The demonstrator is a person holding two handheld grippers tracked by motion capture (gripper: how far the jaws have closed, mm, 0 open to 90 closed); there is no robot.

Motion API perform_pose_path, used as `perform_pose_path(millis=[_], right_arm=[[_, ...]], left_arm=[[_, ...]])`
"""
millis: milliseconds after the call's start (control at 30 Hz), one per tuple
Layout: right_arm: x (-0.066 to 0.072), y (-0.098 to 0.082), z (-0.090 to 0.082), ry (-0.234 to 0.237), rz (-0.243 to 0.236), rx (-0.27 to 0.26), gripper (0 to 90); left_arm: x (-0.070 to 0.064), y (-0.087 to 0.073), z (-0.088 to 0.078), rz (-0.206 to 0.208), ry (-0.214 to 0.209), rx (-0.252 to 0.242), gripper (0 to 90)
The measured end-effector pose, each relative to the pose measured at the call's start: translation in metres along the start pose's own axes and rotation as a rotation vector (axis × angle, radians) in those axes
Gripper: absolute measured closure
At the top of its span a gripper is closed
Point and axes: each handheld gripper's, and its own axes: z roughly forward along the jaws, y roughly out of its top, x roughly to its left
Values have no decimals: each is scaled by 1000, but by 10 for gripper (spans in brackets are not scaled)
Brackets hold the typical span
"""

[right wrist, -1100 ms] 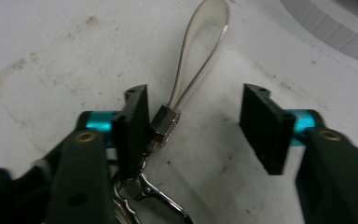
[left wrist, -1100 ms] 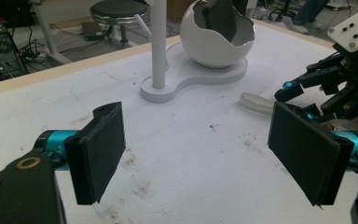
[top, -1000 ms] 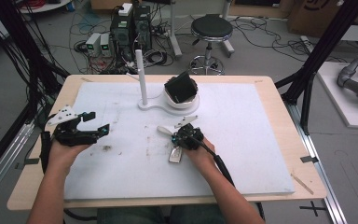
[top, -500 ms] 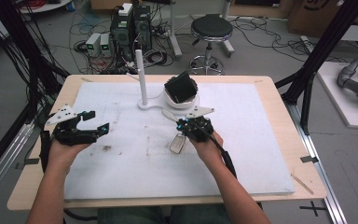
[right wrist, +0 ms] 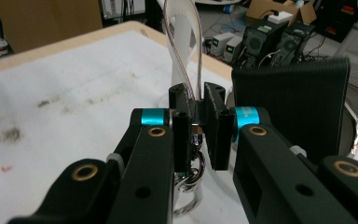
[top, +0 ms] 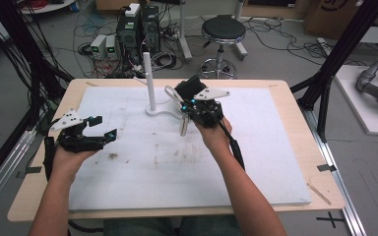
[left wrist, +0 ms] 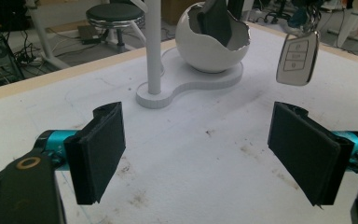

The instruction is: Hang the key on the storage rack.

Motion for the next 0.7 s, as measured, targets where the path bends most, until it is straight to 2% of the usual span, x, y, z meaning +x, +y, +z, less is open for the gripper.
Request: perform_pose_path(millis=[300, 533, 600, 700], right_arm=[[5, 32, 10, 8, -30, -53, 831], [16, 59, 29, 4, -74, -48, 831], [17, 65, 36, 2, -76, -30, 831], [20, 69, 44, 0, -86, -18, 830]], left_arm=[[0, 0, 0, 2, 3, -1, 189], [0, 1, -2, 3, 6, -2, 189], [1, 1, -3, 3, 6, -4, 189], [2, 0, -4, 1, 9, -3, 189]])
